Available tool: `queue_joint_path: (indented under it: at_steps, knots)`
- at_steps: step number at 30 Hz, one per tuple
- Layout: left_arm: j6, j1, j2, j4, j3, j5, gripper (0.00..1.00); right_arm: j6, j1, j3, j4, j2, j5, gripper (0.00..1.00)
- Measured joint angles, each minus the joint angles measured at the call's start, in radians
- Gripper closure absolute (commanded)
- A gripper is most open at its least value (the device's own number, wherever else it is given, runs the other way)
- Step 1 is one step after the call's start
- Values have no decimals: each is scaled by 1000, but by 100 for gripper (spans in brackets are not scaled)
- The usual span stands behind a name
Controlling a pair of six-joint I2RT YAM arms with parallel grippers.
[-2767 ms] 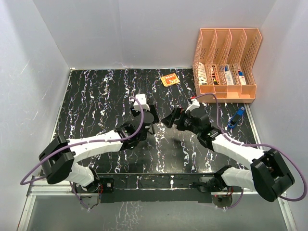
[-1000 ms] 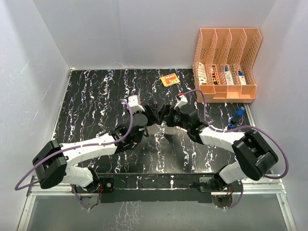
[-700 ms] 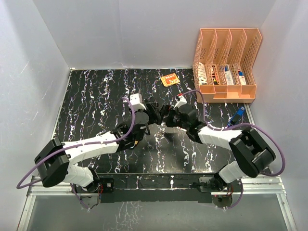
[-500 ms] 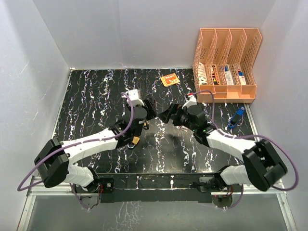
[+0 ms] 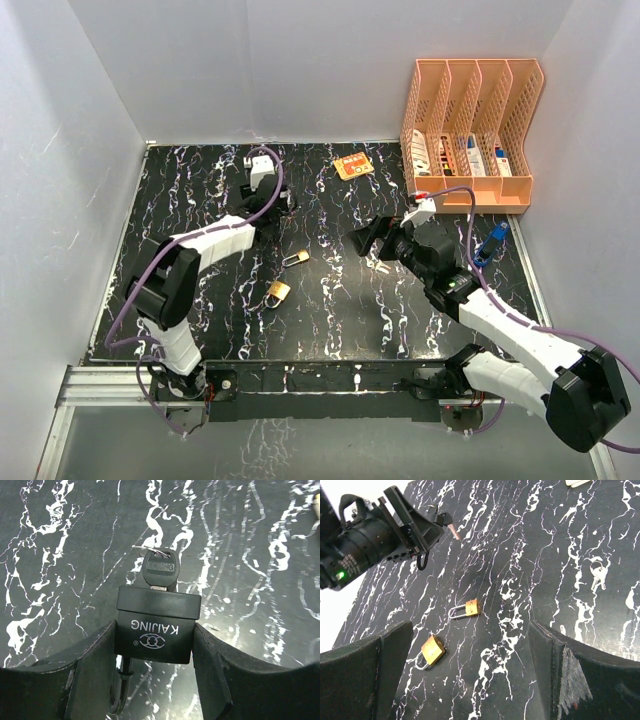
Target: Unlock with the key
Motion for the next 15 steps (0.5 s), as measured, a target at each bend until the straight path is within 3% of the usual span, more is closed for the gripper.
queue_joint_path:
  at_steps: [15]
  knots:
    - [42,166,171,-5,87,201,100,-26,0,-2,-56,-13,2,2]
